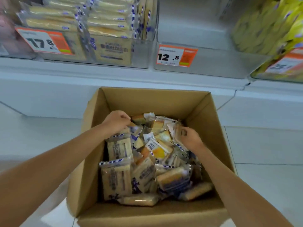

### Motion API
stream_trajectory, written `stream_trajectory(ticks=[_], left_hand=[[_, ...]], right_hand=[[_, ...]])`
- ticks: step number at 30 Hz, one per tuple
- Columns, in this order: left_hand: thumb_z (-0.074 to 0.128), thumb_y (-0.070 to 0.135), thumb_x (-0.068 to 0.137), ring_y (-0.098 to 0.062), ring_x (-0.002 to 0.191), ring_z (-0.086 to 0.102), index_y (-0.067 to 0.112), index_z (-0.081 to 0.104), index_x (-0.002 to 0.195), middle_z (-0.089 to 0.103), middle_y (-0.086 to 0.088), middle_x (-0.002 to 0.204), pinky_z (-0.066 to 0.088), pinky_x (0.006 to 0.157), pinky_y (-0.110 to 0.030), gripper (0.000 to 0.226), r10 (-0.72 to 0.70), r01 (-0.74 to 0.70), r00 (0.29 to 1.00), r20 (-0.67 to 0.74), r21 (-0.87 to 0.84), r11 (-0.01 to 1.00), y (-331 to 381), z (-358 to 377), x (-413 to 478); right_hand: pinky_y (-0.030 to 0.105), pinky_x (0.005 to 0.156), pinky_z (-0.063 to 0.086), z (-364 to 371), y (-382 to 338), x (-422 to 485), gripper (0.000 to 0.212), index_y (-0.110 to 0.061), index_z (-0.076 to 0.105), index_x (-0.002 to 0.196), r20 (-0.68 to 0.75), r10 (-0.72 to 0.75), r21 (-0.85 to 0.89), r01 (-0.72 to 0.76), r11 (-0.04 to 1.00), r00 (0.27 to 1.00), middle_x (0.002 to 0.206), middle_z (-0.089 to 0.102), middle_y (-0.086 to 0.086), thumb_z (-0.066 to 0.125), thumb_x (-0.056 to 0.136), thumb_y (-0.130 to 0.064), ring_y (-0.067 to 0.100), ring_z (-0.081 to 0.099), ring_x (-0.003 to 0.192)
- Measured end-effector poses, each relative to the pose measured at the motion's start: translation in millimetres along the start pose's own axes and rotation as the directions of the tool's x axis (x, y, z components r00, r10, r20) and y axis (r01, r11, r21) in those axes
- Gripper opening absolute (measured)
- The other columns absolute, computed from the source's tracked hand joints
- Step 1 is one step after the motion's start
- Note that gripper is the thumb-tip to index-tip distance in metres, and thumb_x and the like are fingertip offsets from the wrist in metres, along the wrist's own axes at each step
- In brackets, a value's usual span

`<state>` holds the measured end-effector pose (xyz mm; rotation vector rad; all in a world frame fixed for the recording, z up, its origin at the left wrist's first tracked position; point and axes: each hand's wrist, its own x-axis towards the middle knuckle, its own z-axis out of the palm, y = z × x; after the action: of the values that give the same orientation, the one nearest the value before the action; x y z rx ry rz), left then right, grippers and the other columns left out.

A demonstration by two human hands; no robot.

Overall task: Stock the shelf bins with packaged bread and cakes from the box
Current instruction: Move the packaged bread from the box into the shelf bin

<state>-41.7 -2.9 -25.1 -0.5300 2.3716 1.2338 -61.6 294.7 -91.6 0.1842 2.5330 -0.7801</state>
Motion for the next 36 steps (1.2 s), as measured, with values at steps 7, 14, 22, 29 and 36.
stream_trajectory(ticks=[7, 14, 22, 29, 36], left_hand=[[0.058, 0.017, 0.095, -0.017, 0.075, 0.063, 0.017, 0.067, 0.098, 0.07, -0.009, 0.088, 0.052, 0.071, -0.034, 0.009, -0.052, 0.056, 0.996, 0.068, -0.053, 0.997, -4, 24, 14], [0.055, 0.01, 0.097, -0.011, 0.069, 0.057, 0.01, 0.063, 0.109, 0.062, -0.006, 0.089, 0.044, 0.058, -0.021, 0.014, -0.105, 0.118, 0.986, 0.131, -0.099, 0.988, -7, 37, 15], [0.054, 0.014, 0.098, -0.02, 0.08, 0.057, 0.009, 0.06, 0.117, 0.061, -0.004, 0.09, 0.051, 0.074, -0.032, 0.021, -0.138, 0.152, 0.984, 0.11, -0.139, 0.978, -9, 33, 15], [0.075, 0.041, 0.083, -0.008, 0.101, 0.056, 0.017, 0.019, 0.156, 0.054, 0.007, 0.12, 0.048, 0.085, -0.025, 0.095, -0.092, 0.111, 0.973, 0.21, -0.084, 0.99, 1, 30, 4], [0.092, 0.059, 0.046, -0.023, 0.1, 0.069, 0.015, 0.064, 0.113, 0.075, -0.004, 0.101, 0.053, 0.09, -0.038, 0.084, -0.054, 0.127, 0.946, 0.321, -0.211, 0.969, 8, 49, -20]], right_hand=[[0.029, 0.094, 0.04, 45, 15, 17, 0.057, -0.012, 0.051, 0.137, 0.172, -0.1, -0.139, 0.124, 0.983, 0.98, 0.139, 0.051, 0.009, 0.061, 0.088, -0.04, 0.028, 0.046, 0.129], [0.036, 0.096, 0.048, 47, 12, 42, 0.07, -0.006, 0.047, 0.135, 0.08, 0.145, 0.024, -0.147, 0.989, 0.986, 0.134, 0.052, 0.014, 0.067, 0.085, -0.05, 0.029, 0.052, 0.122], [0.039, 0.097, 0.046, 60, -6, 39, 0.068, -0.011, 0.047, 0.131, 0.112, 0.092, -0.192, -0.069, 0.979, 0.989, 0.131, 0.046, 0.009, 0.077, 0.078, -0.042, 0.028, 0.044, 0.125], [0.022, 0.068, 0.047, -1, -40, 8, 0.029, -0.019, 0.063, 0.094, 0.312, -0.239, 0.13, 0.208, 0.969, 0.919, 0.084, 0.065, -0.014, 0.084, 0.075, -0.016, 0.009, 0.063, 0.083], [0.036, 0.113, 0.035, -42, -50, -49, 0.102, -0.022, 0.022, 0.153, 0.234, -0.297, -0.004, 0.307, 0.952, 0.926, 0.153, 0.032, 0.002, 0.084, 0.073, -0.032, 0.018, 0.037, 0.137]])
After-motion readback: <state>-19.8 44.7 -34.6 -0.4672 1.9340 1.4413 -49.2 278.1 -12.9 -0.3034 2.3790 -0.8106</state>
